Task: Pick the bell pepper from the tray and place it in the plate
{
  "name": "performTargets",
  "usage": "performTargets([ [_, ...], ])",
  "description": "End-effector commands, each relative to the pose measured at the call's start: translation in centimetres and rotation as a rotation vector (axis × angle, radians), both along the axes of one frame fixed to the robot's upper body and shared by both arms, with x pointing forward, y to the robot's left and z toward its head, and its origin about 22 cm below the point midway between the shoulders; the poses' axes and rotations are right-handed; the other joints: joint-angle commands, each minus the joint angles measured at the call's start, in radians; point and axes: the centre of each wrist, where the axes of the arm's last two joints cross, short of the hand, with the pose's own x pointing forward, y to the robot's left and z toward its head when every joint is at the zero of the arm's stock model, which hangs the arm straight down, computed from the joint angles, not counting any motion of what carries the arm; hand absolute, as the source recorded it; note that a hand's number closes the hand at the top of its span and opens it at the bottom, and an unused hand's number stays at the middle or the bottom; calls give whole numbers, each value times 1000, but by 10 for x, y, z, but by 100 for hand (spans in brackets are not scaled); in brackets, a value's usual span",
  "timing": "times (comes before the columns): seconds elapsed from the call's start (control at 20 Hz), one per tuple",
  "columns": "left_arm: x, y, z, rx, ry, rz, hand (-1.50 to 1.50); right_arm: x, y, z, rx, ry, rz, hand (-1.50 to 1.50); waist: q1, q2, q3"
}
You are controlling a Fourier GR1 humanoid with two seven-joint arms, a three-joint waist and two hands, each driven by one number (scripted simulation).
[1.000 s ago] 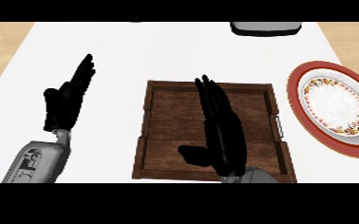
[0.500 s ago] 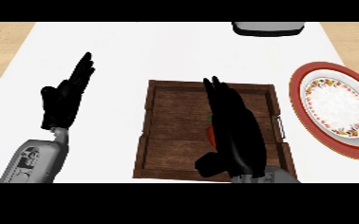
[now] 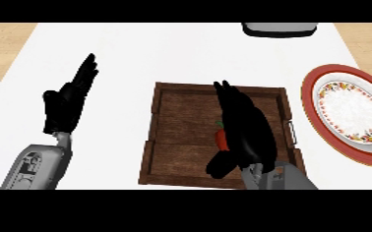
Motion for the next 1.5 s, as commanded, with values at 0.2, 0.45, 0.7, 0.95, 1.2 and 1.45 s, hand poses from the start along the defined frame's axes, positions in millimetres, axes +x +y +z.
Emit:
performTargets([
  [0.2, 2, -7, -8, -18, 4, 12, 0, 24, -17, -29, -154, 190, -76, -150, -1, 3, 0],
  [0.45, 6, -7, -13, 2, -7, 4, 0, 26, -2, -49, -171, 213, -69, -150, 0, 2, 0],
  [0.7, 1, -18, 5, -1, 5, 5, 0, 34, -30, -56, -169, 261, -70, -150, 2, 1, 1],
  [0.95, 12, 2, 8, -11, 6, 4, 0, 19, -13, -74, -186, 278, -79, -150, 0, 1, 1],
  [1.2, 2, -12, -13, -27, 18, -19, 0, 30, -13, -103, -198, 308, -80, -150, 3, 2, 1],
  [1.45, -5, -13, 20, -16, 11, -3, 0, 31, -23, -101, -222, 171, -59, 150, 6, 0, 1],
])
